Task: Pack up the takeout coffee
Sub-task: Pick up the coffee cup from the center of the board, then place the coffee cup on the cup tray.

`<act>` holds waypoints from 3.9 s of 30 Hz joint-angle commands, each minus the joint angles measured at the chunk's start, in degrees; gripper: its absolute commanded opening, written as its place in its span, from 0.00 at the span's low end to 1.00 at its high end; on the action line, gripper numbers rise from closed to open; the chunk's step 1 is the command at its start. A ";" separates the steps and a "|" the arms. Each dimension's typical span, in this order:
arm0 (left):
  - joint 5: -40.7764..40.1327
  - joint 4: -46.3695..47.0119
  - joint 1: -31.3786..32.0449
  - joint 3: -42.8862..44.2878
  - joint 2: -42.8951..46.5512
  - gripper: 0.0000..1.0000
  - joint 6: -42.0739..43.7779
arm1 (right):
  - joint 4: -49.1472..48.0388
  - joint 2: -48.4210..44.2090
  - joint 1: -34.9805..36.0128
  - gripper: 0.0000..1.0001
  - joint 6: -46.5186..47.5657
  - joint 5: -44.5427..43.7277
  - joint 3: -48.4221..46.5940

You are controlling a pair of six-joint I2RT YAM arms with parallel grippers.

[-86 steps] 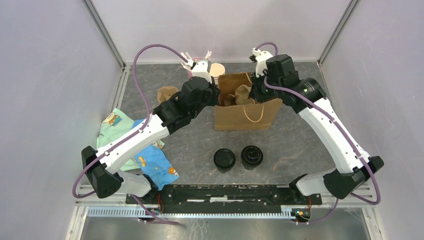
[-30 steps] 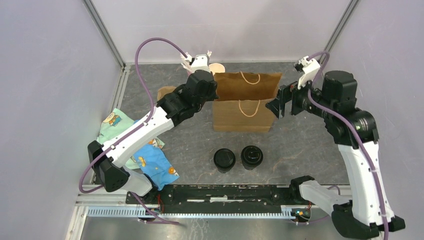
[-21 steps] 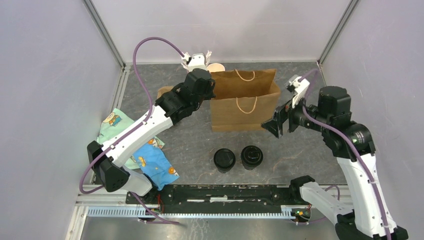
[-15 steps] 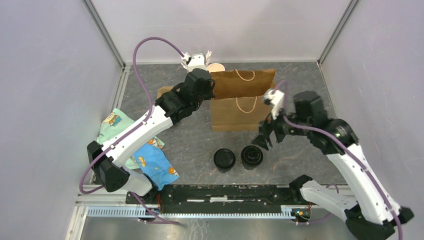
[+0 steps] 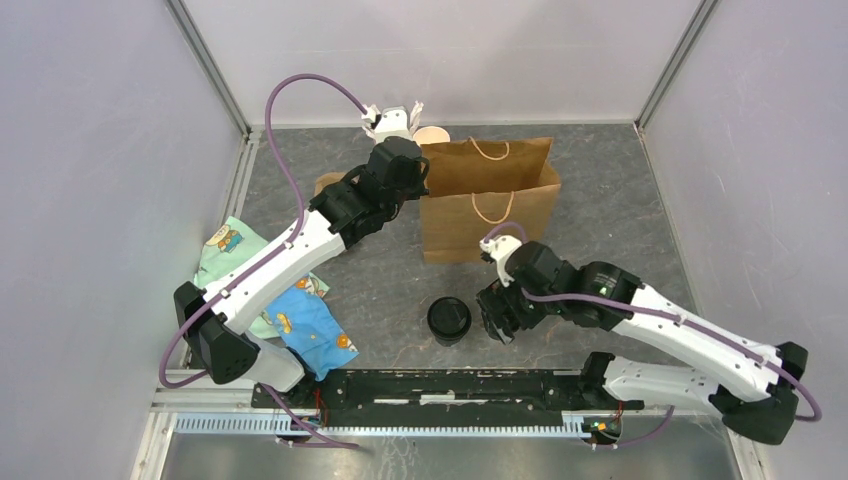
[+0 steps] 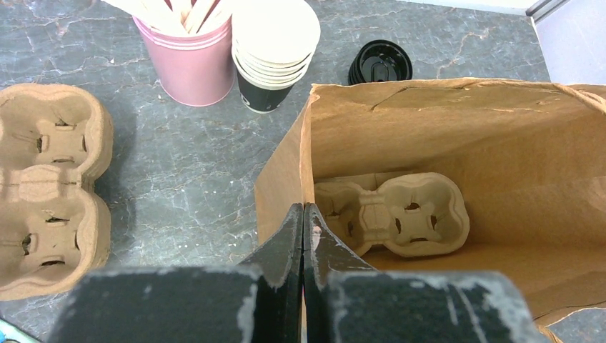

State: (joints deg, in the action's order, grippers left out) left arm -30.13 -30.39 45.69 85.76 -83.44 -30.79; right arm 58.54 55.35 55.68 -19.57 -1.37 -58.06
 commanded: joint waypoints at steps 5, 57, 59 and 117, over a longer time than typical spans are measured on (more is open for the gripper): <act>-1.21 -0.76 -0.16 2.32 -0.75 0.02 0.20 | -1.84 2.49 6.44 0.98 -9.71 -16.49 3.37; -0.50 -6.00 -0.20 6.94 -2.64 0.41 -0.16 | -5.09 5.42 3.90 0.41 -4.96 -17.66 -1.08; -0.16 -7.80 -0.17 8.50 -3.13 0.55 -0.77 | -5.98 3.72 3.89 0.34 -2.29 -16.34 -1.44; -1.38 37.36 -1.08 -24.38 14.84 0.02 20.02 | -12.29 9.60 3.92 0.00 59.32 -8.46 -33.95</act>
State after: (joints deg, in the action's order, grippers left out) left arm -32.77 -3.11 44.73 65.87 -71.96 -14.31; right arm 49.10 62.72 59.61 35.97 -11.40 -92.12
